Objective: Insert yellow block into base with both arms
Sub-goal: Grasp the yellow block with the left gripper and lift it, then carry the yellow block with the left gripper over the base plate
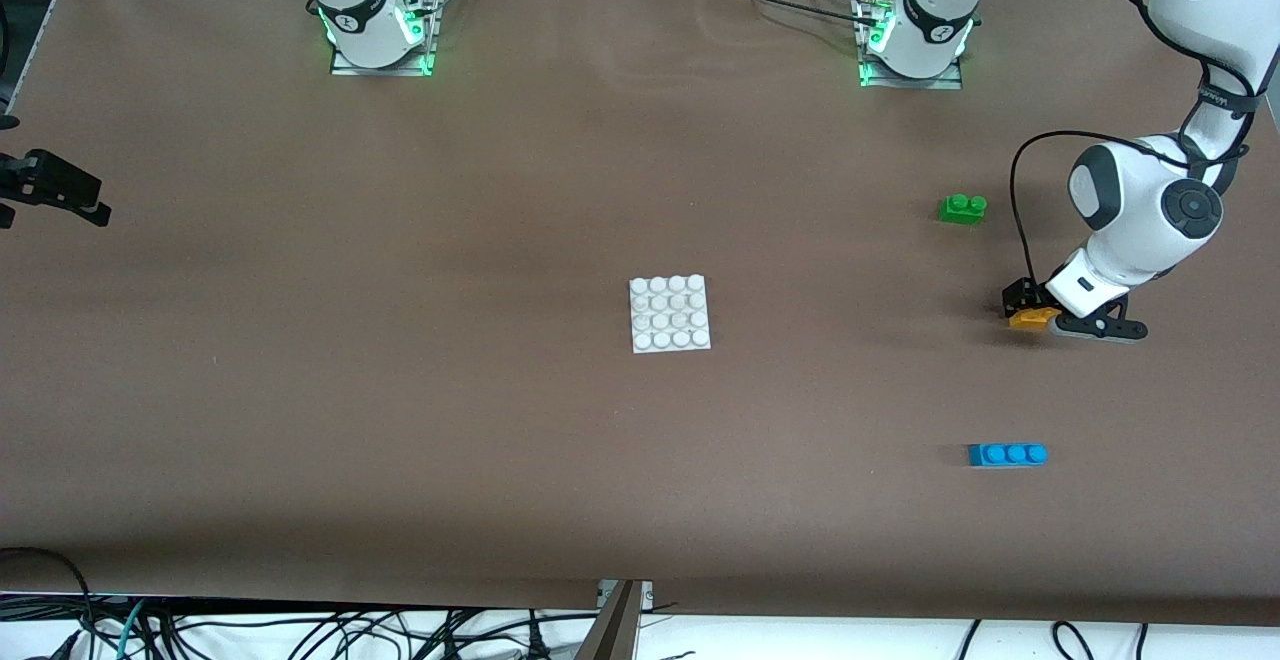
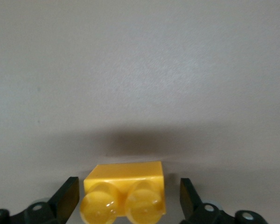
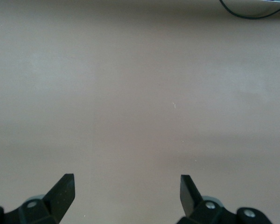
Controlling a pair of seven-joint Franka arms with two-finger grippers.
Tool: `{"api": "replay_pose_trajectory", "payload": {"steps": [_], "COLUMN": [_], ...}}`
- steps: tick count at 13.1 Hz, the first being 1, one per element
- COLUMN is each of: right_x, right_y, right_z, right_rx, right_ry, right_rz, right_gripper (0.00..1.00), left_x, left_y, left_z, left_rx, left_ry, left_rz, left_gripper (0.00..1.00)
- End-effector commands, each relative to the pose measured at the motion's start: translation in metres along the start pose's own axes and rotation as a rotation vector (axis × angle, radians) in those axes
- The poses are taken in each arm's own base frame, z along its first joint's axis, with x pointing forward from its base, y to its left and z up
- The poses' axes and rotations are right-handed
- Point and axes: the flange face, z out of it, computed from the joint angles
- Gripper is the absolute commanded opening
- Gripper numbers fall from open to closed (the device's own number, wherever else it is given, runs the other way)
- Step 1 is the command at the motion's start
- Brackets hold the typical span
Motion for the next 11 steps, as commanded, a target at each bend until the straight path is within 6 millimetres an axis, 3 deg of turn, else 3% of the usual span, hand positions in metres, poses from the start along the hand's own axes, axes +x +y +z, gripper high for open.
{"api": "replay_pose_trajectory", "payload": {"steps": [1,2,3,5,9,11], "right_x": [-0.013,-0.014,-0.011,-0.009,-0.008,-0.008], "right_y": [-0.005,-0.008,-0.011,-0.013,-0.014,-0.015], "right_z": [-0.005,-0.005,-0.003,-0.002,-0.001,-0.002], "right_rx": [0.002,0.003,0.004,0.0,-0.006,-0.006], "right_ry": [-0.014,-0.022,-0.025,-0.026,-0.027,-0.027], "right_rz": [-0.023,-0.02,-0.016,-0.02,-0.024,-0.025], "right_gripper": [1.0,1.0,1.0,1.0,1.0,1.0], "left_x": [0.001,0.002,0.004,0.013,0.054,0.076], "left_y": [-0.007,-0.008,-0.007,-0.005,0.032,0.068], "left_z": [0.003,0.002,-0.002,-0.018,-0.096,-0.132], "left_rx": [0.008,0.009,0.011,0.016,-0.018,-0.042], "left_ry": [0.007,0.01,0.016,0.024,-0.089,-0.16], "left_rz": [0.022,0.018,0.011,0.02,0.056,0.034], "left_gripper": [0.47,0.36,0.3,0.3,0.3,0.31]}}
